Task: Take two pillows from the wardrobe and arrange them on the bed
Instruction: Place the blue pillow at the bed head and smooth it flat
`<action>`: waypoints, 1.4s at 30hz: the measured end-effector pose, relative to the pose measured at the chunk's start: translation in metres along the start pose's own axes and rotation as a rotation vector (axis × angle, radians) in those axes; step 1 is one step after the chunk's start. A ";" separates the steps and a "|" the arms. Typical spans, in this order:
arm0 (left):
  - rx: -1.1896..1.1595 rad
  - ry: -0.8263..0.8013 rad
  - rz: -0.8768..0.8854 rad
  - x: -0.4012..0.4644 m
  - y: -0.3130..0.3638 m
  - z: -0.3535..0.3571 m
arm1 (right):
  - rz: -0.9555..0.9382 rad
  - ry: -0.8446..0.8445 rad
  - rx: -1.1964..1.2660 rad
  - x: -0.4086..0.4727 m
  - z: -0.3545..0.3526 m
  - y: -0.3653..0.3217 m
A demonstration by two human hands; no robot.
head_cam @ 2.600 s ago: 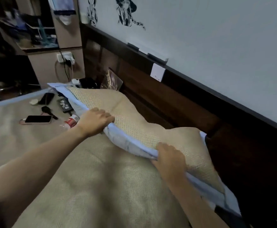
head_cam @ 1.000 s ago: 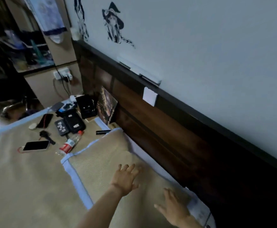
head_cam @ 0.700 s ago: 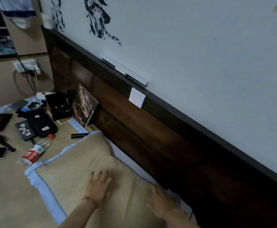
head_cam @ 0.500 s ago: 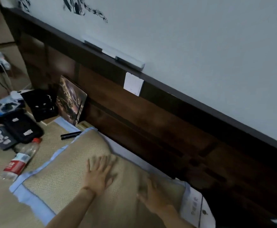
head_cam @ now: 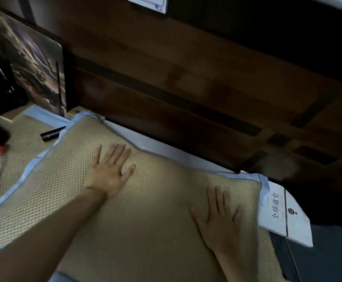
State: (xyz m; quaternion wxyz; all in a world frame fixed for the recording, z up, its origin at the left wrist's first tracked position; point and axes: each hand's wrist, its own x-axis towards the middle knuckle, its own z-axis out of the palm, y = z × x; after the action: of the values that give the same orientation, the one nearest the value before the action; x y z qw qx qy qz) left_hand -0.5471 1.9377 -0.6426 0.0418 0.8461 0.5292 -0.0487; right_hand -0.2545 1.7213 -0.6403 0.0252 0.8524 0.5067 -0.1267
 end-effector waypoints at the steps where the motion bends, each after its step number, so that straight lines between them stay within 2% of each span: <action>1: -0.005 0.005 -0.040 0.003 -0.018 -0.002 | 0.016 0.007 -0.009 -0.006 0.001 0.011; 4: -0.129 -0.068 -0.298 -0.001 -0.086 -0.011 | 0.079 -0.024 -0.008 -0.020 -0.003 0.042; 6: -0.249 -0.238 -0.484 -0.024 -0.138 -0.016 | 0.100 -0.051 -0.005 -0.021 -0.008 0.053; 8: -0.225 -0.376 -0.476 -0.055 -0.174 -0.019 | 0.094 -0.069 0.002 -0.019 -0.011 0.055; 10: -0.167 -0.271 -0.371 -0.077 -0.167 -0.027 | 0.082 -0.092 0.023 -0.013 -0.016 0.047; 13: -0.215 -0.056 -0.250 -0.095 -0.086 -0.042 | -0.044 -0.049 0.110 0.002 -0.024 0.020; 15: -0.236 -0.012 -0.133 -0.097 -0.007 -0.042 | -0.142 -0.029 0.133 0.015 -0.023 -0.001; 17: -0.139 -0.061 -0.023 -0.098 0.061 -0.029 | -0.199 -0.067 0.135 0.019 -0.017 -0.005; 19: -0.079 -0.073 0.035 -0.096 0.095 -0.012 | -0.236 -0.046 0.111 0.021 -0.010 0.015; 22: -0.093 -0.005 0.022 -0.090 0.073 -0.001 | -0.218 0.022 0.095 0.024 -0.006 0.057; 25: -0.112 0.019 -0.168 -0.093 0.023 -0.003 | -0.094 0.047 0.129 0.024 -0.008 0.079; 28: -0.063 -0.034 -0.294 -0.104 -0.012 -0.018 | 0.118 0.020 0.248 0.017 -0.013 0.084; 31: -0.207 -0.112 -0.601 -0.114 -0.030 -0.029 | 0.409 -0.016 0.584 0.011 -0.019 0.082; 33: -0.344 -0.125 -0.843 -0.116 -0.033 -0.032 | 0.458 0.014 0.661 0.011 -0.022 0.081; 34: -0.332 -0.120 -0.900 -0.114 -0.034 -0.033 | 0.453 0.033 0.681 0.013 -0.023 0.081; 36: -0.236 -0.082 -0.911 -0.106 -0.038 -0.035 | 0.439 0.049 0.775 0.021 -0.025 0.085; 38: -0.213 0.019 -0.819 -0.094 -0.048 -0.039 | 0.426 0.053 0.903 0.029 -0.028 0.088; 42: -0.320 0.254 -0.612 -0.075 -0.064 -0.045 | 0.335 0.242 1.016 0.040 -0.042 0.087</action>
State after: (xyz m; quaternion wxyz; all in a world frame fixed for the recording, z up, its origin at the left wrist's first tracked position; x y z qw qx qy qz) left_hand -0.6352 1.9044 -0.5899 0.0908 0.6305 0.7598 0.1300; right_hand -0.1529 1.7205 -0.6167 -0.4281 0.8349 0.2383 -0.2507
